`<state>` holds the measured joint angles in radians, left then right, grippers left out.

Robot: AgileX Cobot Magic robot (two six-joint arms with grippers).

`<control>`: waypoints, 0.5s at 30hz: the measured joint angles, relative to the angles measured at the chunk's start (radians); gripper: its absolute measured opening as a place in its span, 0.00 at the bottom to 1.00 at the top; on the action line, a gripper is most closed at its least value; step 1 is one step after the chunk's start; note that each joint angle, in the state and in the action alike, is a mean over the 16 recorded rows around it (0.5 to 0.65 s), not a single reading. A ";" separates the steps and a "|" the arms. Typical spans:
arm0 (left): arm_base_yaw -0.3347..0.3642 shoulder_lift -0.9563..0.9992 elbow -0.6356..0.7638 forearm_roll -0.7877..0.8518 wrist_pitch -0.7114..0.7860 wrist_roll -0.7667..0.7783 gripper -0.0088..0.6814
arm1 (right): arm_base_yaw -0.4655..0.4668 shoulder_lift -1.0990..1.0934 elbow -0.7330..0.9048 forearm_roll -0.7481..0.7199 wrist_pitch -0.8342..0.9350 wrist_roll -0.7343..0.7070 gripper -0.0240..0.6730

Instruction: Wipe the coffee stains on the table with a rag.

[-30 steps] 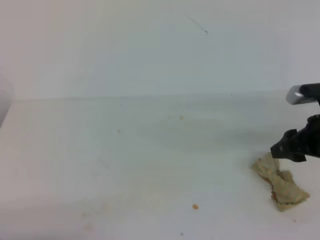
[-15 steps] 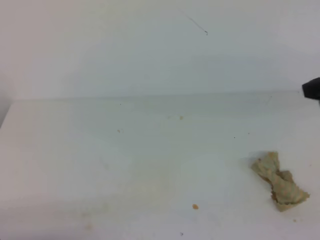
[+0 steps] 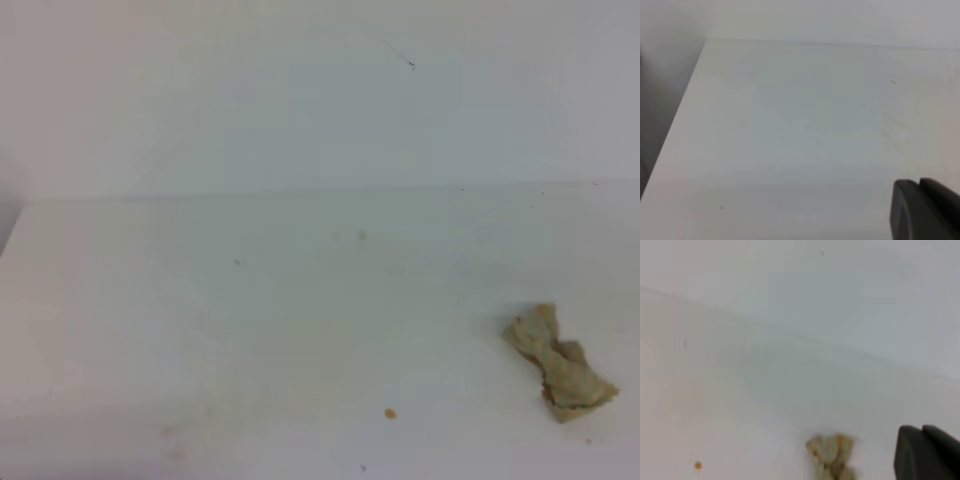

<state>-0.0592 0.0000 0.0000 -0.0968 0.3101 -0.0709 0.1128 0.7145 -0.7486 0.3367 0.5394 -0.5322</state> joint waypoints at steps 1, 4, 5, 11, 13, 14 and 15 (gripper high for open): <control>0.000 0.000 0.000 0.000 0.000 0.000 0.01 | 0.000 -0.032 0.036 -0.006 -0.015 0.013 0.04; 0.000 0.000 0.000 0.000 -0.001 0.000 0.01 | 0.000 -0.115 0.135 -0.014 -0.051 0.039 0.04; 0.000 0.000 0.000 0.000 -0.001 0.000 0.01 | 0.000 -0.137 0.163 -0.015 -0.060 0.044 0.04; 0.000 0.000 0.000 0.000 -0.001 0.000 0.01 | 0.000 -0.218 0.267 -0.015 -0.090 0.059 0.04; 0.000 0.000 0.000 0.000 -0.001 0.000 0.01 | 0.000 -0.229 0.279 -0.015 -0.092 0.057 0.04; 0.000 0.000 0.000 0.000 -0.001 0.000 0.01 | 0.000 -0.233 0.282 -0.015 -0.091 0.056 0.04; 0.000 0.000 0.000 0.000 -0.001 0.000 0.01 | 0.000 -0.236 0.285 -0.014 -0.089 0.055 0.04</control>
<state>-0.0592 0.0000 0.0000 -0.0968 0.3092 -0.0709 0.1130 0.4785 -0.4641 0.3223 0.4500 -0.4776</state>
